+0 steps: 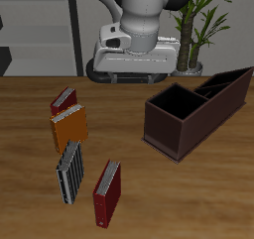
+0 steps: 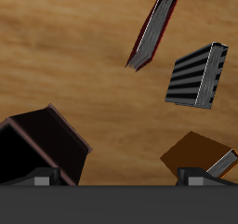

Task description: Place the left red book into the left desk caddy's back compartment and place the striped book into the left desk caddy's left compartment and place the right red book into the left desk caddy's front compartment

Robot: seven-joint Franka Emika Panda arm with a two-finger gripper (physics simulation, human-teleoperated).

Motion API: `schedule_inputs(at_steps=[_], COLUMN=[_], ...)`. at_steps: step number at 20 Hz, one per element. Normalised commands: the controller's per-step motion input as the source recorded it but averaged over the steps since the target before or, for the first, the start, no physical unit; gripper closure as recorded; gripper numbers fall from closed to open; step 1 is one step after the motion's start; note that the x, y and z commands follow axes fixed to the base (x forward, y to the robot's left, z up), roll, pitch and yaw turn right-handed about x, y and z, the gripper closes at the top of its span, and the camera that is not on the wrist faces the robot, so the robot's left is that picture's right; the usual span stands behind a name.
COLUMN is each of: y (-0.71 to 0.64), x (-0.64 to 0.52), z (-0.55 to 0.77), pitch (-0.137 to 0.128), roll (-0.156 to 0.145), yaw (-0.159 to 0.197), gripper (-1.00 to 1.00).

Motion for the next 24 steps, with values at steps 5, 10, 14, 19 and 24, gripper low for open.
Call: schedule_inputs(at_steps=[5,10,14,19,24], y=[-0.12,-0.02,-0.02,-0.09,-0.03], x=[0.29,0.22,0.22,0.30,0.24], z=[0.08,0.03,0.02,0.02,0.00], pitch=[-0.016,-0.017,-0.032,-0.013,-0.015], roll=[0.011,0.015,0.034,-0.013,-0.005], yaw=[-0.010,0.000,0.013,-0.011,0.010], gripper=[-1.00,-1.00,-1.00,-1.00,-1.00])
